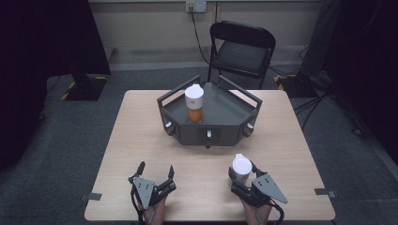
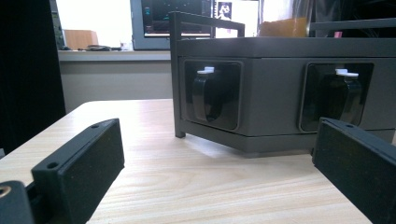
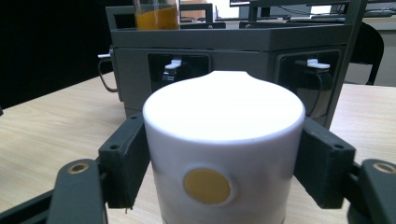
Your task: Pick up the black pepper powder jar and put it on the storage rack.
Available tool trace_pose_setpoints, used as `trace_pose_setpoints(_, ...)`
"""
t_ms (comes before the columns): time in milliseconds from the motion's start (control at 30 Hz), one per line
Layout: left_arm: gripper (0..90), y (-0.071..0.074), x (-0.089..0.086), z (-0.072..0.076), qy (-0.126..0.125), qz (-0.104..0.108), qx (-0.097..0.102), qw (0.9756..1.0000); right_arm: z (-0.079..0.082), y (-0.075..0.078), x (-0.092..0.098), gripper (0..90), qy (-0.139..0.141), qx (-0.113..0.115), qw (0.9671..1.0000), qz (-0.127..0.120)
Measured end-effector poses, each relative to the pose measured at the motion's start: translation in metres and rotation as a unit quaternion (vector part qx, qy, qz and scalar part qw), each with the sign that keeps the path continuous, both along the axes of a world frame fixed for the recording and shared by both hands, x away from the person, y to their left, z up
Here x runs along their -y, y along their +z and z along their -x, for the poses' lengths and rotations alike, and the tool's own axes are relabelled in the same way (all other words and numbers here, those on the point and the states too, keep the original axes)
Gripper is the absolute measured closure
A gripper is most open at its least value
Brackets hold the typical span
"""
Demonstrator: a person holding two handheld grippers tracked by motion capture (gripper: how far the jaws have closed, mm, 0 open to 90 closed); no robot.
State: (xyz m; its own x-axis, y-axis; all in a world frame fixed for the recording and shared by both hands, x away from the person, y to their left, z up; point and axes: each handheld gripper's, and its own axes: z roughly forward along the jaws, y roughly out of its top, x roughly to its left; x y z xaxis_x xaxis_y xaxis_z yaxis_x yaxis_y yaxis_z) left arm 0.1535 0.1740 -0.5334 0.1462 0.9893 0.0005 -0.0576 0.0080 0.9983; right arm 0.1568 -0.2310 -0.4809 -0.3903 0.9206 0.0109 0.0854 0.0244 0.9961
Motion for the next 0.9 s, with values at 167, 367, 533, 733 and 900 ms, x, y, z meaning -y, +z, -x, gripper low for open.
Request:
trace_pose_setpoints(167,1.4,0.0001,0.0000,0.0000,0.000,0.000,0.000,1.0000,-0.0006,0.0013,0.0025,28.7,0.003,-0.003,1.0000,-0.001)
trace_pose_setpoints(367,1.6,0.0002,0.0005,0.0001,0.002,0.000,-0.001,1.0000,-0.0015,0.0023,0.0023,29.1,0.003,-0.006,1.0000,0.002)
trace_pose_setpoints(533,1.6,0.0002,0.0009,0.0002,0.003,0.000,-0.001,1.0000,-0.0021,0.0030,0.0031,29.6,0.005,-0.006,1.0000,0.005)
trace_pose_setpoints(733,1.7,0.0002,0.0011,0.0002,0.003,0.000,-0.001,1.0000,-0.0017,0.0049,0.0012,29.9,0.001,-0.008,0.9999,0.009)
trace_pose_setpoints(900,1.8,0.0002,0.0012,0.0002,0.004,0.000,-0.001,1.0000,-0.0006,0.0037,-0.0004,30.0,-0.003,-0.006,1.0000,0.008)
